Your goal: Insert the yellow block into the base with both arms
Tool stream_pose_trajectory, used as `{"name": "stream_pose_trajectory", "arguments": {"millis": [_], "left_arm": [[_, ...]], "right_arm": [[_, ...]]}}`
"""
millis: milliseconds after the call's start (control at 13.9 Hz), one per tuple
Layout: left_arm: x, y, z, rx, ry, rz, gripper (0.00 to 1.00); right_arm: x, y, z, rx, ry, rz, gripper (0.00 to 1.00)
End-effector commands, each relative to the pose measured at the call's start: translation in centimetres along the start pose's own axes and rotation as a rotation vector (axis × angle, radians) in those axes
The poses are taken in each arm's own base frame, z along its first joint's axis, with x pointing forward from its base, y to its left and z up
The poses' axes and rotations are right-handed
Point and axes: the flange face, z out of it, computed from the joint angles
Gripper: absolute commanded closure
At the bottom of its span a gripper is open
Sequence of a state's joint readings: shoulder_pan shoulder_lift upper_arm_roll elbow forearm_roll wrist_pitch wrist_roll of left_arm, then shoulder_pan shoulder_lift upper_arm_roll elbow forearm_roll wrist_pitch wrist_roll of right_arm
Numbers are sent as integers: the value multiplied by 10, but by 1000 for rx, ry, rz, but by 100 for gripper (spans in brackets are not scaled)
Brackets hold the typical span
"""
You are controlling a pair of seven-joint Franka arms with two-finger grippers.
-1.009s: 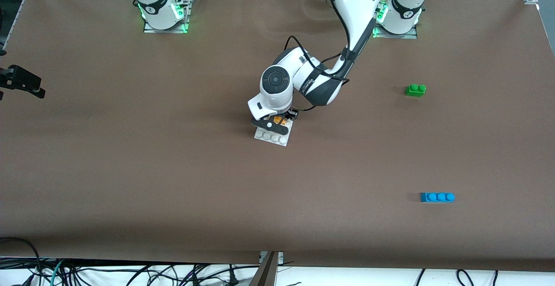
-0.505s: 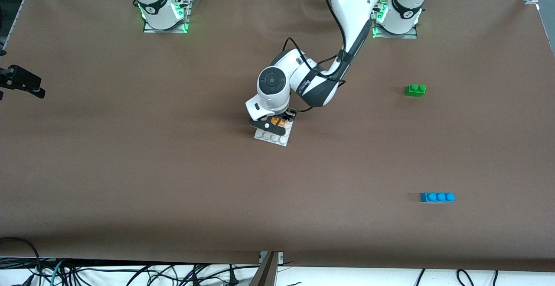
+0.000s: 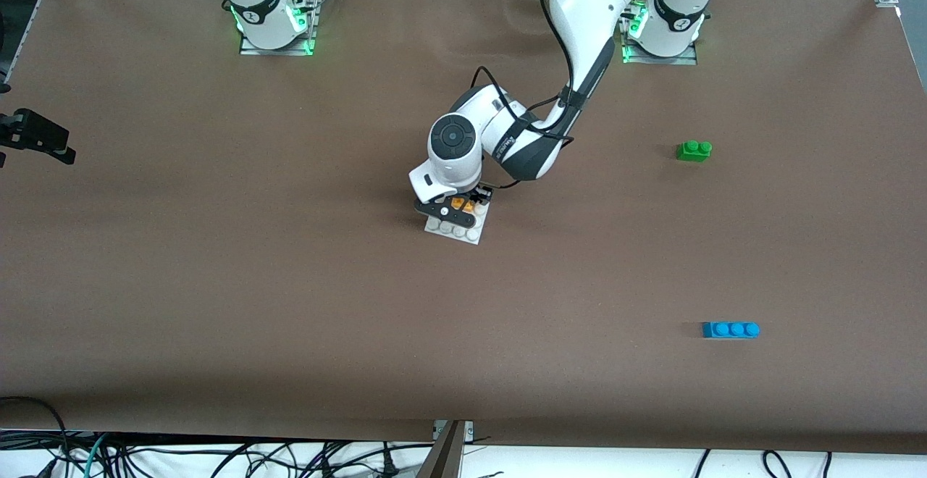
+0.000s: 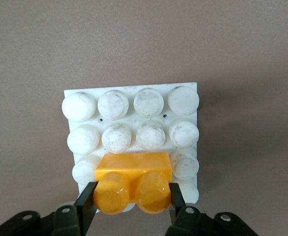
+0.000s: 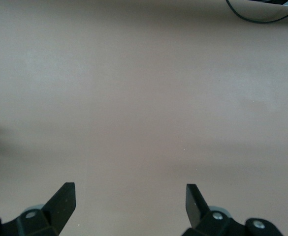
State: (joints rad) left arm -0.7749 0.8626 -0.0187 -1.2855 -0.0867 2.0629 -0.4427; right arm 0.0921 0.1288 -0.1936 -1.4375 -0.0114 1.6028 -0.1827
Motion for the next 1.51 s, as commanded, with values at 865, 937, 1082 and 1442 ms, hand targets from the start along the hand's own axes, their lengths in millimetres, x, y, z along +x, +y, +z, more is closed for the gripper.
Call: {"name": "stream_pose_trajectory", "arguments": {"millis": [865, 937, 1082, 1442], "left_arm": [[-17, -56, -157, -46, 111, -87, 0], [-26, -83, -184, -53, 126, -118, 0], [-49, -142, -244, -47, 106, -143, 0], [-147, -282, -355, -19, 37, -213, 0]], "right_arm": [[0, 2, -4, -8, 3, -5, 1], [0, 2, -4, -8, 3, -5, 1], [0, 2, -3, -8, 2, -5, 1], [0, 2, -4, -8, 3, -5, 1]]}}
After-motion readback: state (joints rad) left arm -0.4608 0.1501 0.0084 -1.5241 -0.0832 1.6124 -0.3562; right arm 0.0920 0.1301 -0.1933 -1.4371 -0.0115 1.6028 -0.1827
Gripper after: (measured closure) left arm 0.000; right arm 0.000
